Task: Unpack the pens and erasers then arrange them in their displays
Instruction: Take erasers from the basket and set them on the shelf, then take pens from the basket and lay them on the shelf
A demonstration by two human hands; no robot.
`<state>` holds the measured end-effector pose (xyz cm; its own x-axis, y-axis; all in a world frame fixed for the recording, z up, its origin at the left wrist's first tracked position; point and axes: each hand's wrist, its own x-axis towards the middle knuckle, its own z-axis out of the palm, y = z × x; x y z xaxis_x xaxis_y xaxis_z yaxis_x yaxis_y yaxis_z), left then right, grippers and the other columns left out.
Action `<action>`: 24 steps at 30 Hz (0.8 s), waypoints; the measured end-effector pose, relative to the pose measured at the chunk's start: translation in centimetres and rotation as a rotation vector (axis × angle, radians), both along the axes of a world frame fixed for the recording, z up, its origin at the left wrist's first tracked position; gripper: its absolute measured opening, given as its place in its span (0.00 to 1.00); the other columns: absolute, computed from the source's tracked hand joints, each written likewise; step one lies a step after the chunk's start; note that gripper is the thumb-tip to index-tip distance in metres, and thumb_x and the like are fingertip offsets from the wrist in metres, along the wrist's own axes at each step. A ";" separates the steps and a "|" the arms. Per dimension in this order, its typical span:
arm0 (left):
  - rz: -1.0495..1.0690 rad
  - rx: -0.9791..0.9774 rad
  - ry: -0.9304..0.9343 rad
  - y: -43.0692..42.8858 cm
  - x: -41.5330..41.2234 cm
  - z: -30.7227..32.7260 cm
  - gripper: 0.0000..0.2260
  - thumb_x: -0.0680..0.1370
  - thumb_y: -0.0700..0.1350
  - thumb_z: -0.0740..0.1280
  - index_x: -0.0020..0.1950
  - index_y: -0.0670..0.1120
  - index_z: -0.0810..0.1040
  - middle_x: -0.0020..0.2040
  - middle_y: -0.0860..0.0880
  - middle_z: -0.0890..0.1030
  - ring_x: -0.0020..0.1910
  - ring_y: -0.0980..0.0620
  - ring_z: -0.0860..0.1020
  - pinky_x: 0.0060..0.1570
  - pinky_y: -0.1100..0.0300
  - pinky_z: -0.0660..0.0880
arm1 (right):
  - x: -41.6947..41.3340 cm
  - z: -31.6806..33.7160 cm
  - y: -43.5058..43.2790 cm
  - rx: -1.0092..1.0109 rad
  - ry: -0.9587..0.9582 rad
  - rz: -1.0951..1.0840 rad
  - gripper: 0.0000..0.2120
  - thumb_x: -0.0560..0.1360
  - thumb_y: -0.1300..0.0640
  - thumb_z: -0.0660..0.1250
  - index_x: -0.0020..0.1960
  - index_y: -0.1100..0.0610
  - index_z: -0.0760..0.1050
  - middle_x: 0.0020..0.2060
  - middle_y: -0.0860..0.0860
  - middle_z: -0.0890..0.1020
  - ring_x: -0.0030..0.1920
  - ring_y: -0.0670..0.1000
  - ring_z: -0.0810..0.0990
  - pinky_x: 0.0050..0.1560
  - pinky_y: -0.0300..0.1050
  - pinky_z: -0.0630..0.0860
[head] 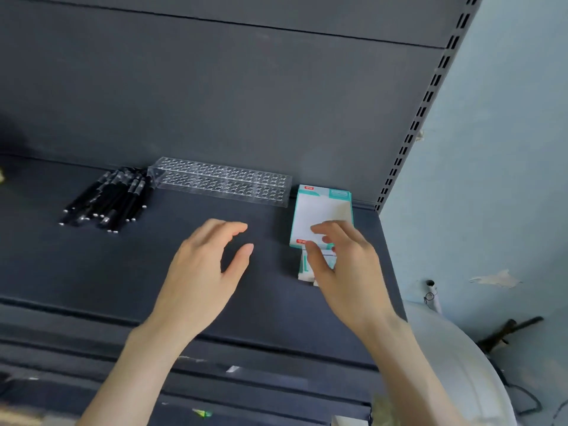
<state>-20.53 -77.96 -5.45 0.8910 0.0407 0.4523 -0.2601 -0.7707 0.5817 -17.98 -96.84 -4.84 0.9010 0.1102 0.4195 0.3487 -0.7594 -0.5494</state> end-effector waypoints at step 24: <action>0.285 0.122 0.084 40.1 -12.2 -1.5 0.18 0.74 0.50 0.64 0.59 0.41 0.78 0.53 0.46 0.81 0.51 0.42 0.80 0.50 0.39 0.77 | -6.2 -2.9 41.3 -0.010 0.072 0.371 0.14 0.78 0.53 0.62 0.62 0.54 0.74 0.61 0.43 0.75 0.58 0.46 0.70 0.52 0.36 0.69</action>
<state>-32.68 -37.90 -6.94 0.8859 0.2440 0.3944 0.0215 -0.8711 0.4906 -24.18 -55.58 -7.69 0.8265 0.4383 0.3534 0.5614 -0.5943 -0.5759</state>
